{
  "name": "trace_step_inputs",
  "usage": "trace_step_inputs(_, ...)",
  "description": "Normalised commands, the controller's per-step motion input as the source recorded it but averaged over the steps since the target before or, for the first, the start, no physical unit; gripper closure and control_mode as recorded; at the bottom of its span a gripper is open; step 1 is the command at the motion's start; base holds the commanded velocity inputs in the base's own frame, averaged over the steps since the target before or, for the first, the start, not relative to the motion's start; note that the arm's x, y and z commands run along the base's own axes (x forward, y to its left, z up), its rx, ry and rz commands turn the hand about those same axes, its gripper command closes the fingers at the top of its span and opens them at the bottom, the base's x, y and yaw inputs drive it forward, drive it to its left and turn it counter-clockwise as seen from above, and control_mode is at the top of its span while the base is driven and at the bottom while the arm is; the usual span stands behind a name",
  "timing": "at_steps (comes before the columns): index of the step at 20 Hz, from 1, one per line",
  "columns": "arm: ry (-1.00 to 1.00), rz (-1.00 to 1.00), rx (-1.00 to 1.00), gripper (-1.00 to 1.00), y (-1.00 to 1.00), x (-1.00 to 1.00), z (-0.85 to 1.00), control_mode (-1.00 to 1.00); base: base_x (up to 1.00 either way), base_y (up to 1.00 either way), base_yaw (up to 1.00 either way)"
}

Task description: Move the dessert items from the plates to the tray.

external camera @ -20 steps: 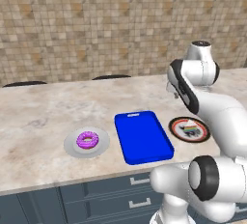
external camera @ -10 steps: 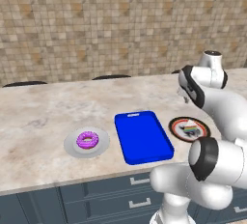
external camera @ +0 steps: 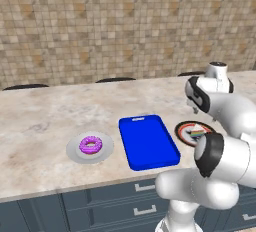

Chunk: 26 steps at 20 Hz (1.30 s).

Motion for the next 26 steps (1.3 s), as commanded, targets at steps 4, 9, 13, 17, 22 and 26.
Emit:
trace_step_inputs(4,0.06,-0.12,0.0,-1.0,0.0,0.1,-0.31,-1.0,0.0,0.0,0.0)
trace_step_inputs(9,0.04,-0.1,0.0,-1.0,-0.01,0.16,-0.34,-1.0,0.0,0.0,0.0)
trace_step_inputs(13,0.05,-0.07,0.0,-1.0,-0.04,0.11,-0.32,-1.0,0.0,0.0,0.0)
trace_step_inputs(17,0.03,-0.05,0.0,-1.0,-0.02,0.15,-0.24,-1.0,0.0,0.0,0.0)
trace_step_inputs(22,0.0,-0.05,0.0,-1.0,0.0,0.15,-0.19,-1.0,0.0,0.0,0.0)
trace_step_inputs(26,0.0,-0.03,0.0,-1.0,0.0,0.24,-0.14,-1.0,0.0,0.0,0.0)
